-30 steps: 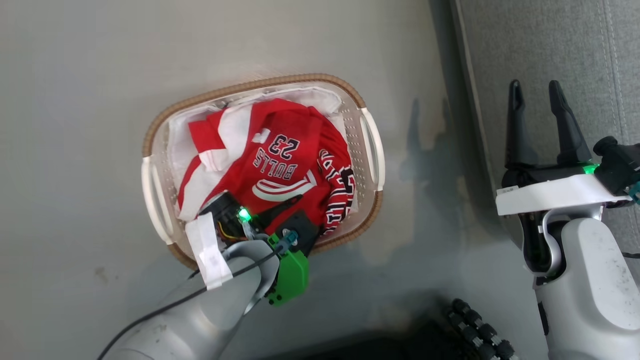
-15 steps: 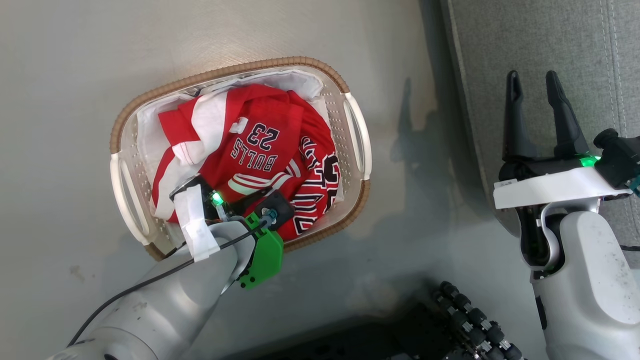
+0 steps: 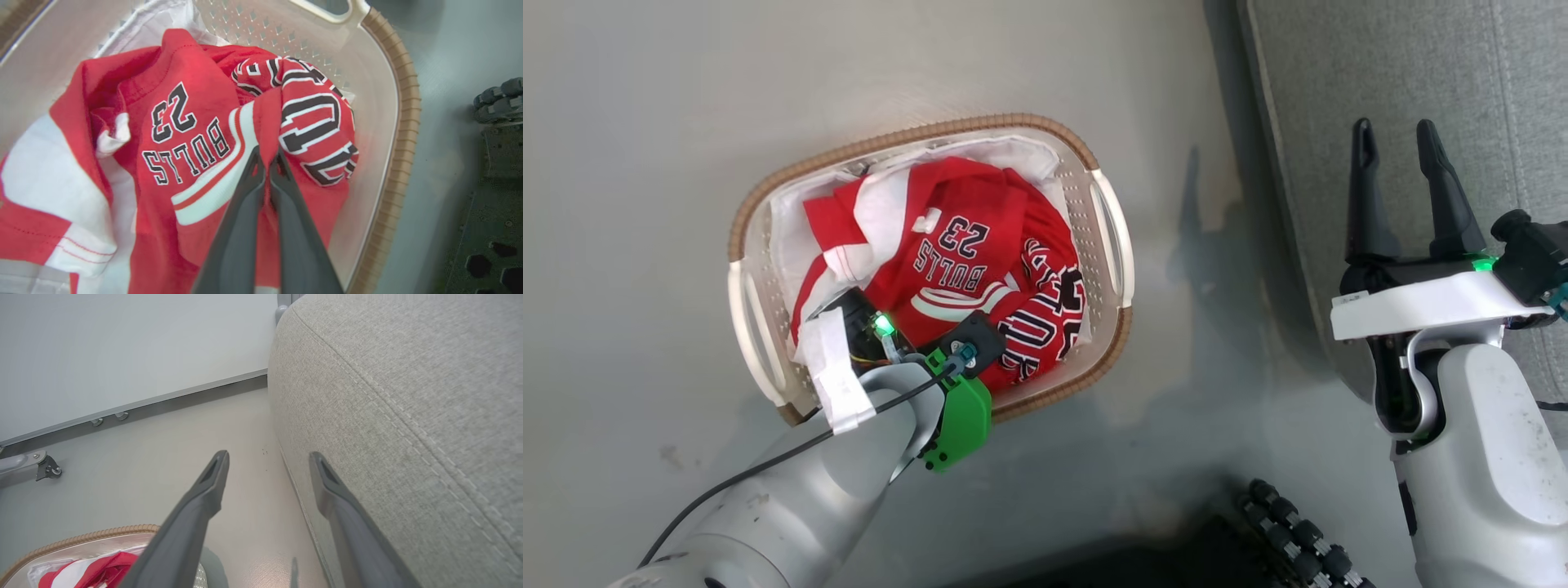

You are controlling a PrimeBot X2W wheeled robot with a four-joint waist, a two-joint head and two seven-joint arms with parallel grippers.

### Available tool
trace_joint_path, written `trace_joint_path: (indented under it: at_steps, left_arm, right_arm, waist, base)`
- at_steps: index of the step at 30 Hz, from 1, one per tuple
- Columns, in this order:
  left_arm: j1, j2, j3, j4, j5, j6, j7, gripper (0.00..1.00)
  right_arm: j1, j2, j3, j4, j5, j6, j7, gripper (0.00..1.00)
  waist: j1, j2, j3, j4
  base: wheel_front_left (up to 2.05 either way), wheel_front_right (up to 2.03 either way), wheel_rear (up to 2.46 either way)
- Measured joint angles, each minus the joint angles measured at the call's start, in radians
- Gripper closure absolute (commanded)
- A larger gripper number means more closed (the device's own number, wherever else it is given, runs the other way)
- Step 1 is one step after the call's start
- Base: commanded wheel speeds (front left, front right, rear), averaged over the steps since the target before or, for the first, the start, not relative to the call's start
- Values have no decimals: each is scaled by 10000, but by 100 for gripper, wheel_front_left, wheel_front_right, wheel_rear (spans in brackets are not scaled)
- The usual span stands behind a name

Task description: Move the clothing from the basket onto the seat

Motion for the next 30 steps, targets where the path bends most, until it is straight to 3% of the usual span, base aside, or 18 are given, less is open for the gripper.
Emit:
trace_joint_path:
  at_steps: [8, 19, 30]
  left_arm:
    - [33, 194, 374, -617, -134, 165, -259, 100]
    - [1089, 1235, 1461, -3632, 48, 757, -284, 100]
    - [1412, 2004, 1841, -5218, 288, 744, -282, 100]
  right_arm:
    - [369, 4, -182, 228, -347, 0, 0, 0]
    - [1517, 4, -301, 642, -846, 0, 0, 0]
    - [2649, 4, -188, 974, -1041, 0, 0, 0]
  waist:
    - [0, 0, -982, 254]
    - [0, 0, -3064, 747]
    - [0, 0, -5420, 1079]
  base:
    - [0, 0, 0]
    - [0, 0, 0]
    - [0, 0, 0]
